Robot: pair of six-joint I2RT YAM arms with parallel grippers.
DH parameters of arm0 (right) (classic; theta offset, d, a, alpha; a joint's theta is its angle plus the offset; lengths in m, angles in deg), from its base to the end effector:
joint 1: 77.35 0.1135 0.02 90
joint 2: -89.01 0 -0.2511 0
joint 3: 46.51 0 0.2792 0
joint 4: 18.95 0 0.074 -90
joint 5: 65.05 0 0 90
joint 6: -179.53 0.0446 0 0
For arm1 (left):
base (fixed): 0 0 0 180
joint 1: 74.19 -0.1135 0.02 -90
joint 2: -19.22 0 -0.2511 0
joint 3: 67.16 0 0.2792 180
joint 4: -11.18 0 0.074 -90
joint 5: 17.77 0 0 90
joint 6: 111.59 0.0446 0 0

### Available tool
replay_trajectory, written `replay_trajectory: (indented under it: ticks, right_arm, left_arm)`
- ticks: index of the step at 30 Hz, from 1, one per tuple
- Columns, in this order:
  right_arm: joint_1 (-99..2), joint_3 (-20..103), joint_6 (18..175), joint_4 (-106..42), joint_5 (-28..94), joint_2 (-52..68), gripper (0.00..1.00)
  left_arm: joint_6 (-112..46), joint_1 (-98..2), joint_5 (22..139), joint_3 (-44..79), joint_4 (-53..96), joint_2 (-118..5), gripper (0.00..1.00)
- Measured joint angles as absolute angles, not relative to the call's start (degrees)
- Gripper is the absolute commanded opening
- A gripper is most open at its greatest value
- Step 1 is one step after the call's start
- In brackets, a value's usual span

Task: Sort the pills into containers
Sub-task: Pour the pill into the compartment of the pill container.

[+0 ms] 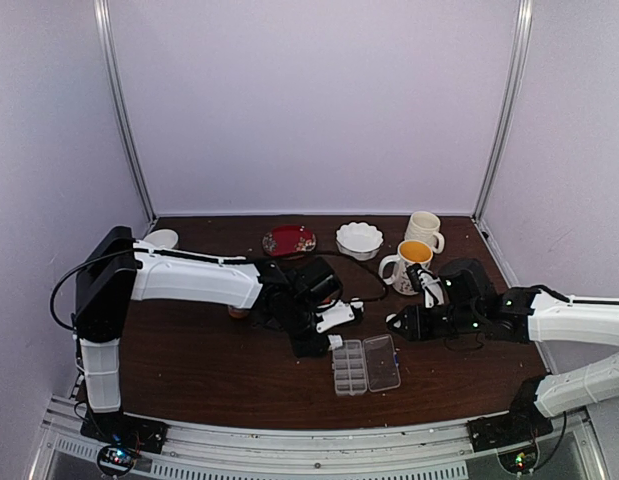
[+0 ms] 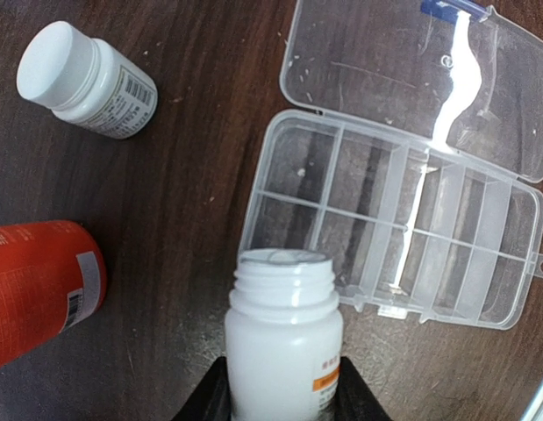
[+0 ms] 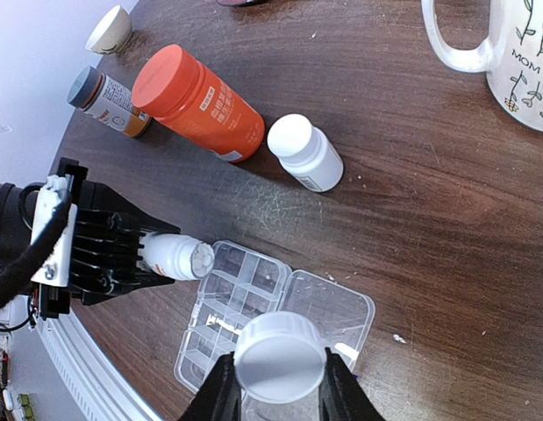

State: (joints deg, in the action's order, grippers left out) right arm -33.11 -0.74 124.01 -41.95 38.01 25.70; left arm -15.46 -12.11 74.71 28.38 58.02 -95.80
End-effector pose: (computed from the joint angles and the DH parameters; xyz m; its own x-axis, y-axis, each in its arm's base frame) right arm 0.1812 0.1905 0.1774 -0.8382 -0.0465 -0.5433 -0.3980 0.7332 0.5513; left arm 0.2029 -0.3871 0.1394 -0.3312 0.8529 -0.4036 0.9316 0.3634 0.0035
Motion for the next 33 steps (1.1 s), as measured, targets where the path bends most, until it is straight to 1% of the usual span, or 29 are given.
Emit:
replay_trajectory:
  ticks: [4, 7, 12, 33]
  right_arm:
    - [-33.1, -0.7, 124.0, -42.0, 38.0, 25.7, 0.14]
    - [-33.1, -0.8, 124.0, -41.9, 38.0, 25.7, 0.14]
    - [-33.5, -1.1, 124.0, -41.9, 38.1, 25.7, 0.13]
    - [-33.5, -1.8, 124.1, -41.9, 38.2, 26.1, 0.13]
  left_arm:
    - [-15.5, -12.0, 74.8, 29.7, 59.7, -96.2, 0.11]
    - [-15.5, -12.0, 74.7, 29.7, 59.7, -96.3, 0.1]
    - [-15.5, -11.9, 74.7, 30.8, 61.2, -97.1, 0.11]
    - [-15.9, -11.9, 74.9, 31.3, 62.3, -97.2, 0.09]
